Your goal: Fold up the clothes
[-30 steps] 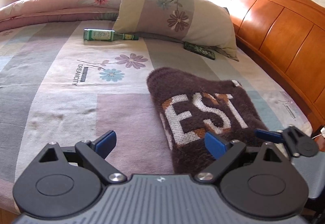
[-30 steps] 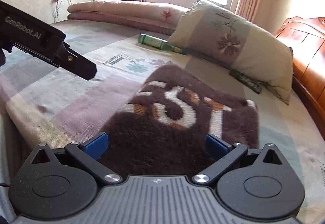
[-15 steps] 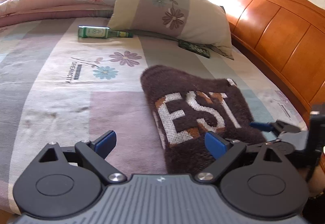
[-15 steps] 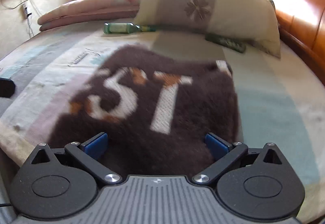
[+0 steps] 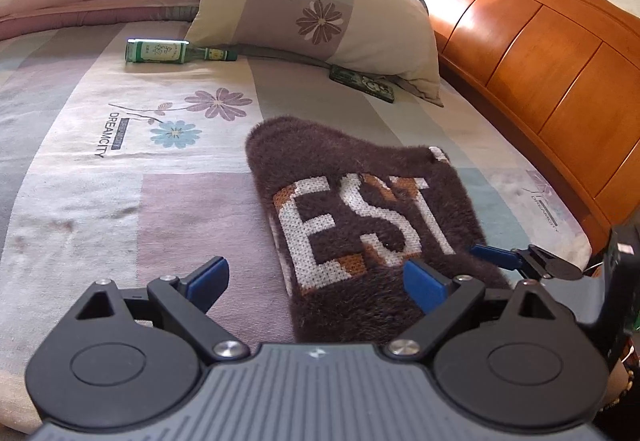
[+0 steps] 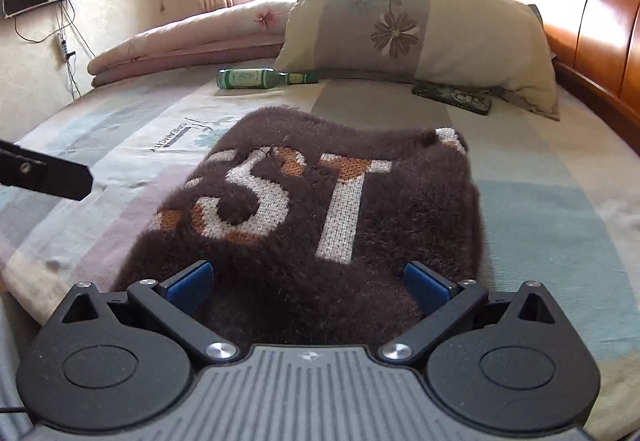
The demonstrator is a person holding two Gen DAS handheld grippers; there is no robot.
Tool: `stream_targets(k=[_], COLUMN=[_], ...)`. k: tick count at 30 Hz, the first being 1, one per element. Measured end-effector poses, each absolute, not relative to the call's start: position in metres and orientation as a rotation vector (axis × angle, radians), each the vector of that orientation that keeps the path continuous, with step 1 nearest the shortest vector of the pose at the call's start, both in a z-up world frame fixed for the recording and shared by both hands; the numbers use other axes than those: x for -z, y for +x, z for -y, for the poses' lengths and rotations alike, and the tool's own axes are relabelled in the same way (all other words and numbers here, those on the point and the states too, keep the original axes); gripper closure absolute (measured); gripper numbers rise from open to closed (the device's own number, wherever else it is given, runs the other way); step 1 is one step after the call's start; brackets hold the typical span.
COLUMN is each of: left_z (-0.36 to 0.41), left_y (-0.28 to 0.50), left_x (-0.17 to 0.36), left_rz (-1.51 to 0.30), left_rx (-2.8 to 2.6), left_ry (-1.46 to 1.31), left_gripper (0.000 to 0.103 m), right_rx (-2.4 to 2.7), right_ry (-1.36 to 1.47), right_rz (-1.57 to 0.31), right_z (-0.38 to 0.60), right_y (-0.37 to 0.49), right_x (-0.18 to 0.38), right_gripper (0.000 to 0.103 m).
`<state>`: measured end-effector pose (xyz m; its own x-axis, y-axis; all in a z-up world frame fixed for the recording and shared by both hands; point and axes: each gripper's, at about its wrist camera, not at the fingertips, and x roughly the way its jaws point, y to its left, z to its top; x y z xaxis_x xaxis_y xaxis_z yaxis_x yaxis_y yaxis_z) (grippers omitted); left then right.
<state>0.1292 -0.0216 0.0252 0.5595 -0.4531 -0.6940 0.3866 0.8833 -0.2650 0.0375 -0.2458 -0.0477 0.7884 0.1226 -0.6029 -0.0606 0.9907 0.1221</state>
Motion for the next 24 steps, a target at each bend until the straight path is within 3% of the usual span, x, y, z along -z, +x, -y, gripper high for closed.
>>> stream_targets(k=[12, 18, 24], left_z=[0.083, 0.104, 0.103], left_y=[0.164, 0.185, 0.189], left_x=[-0.013, 0.011, -0.001], left_rz=[-0.896, -0.945, -0.958], left_rx=[0.659, 0.673, 0.661], left_ry=[-0.150, -0.204, -0.234], left_gripper=[0.009, 0.005, 0.004], right_rx=[-0.112, -0.130, -0.146], right_ry=[0.293, 0.306, 0.343], right_rz=[-0.581, -0.613, -0.615], right_z=[0.274, 0.282, 0.290], right_y=[0.012, 0.017, 0.014], right_x=[0.028, 0.046, 0.039], right_gripper=[0.000, 0.000, 0.000])
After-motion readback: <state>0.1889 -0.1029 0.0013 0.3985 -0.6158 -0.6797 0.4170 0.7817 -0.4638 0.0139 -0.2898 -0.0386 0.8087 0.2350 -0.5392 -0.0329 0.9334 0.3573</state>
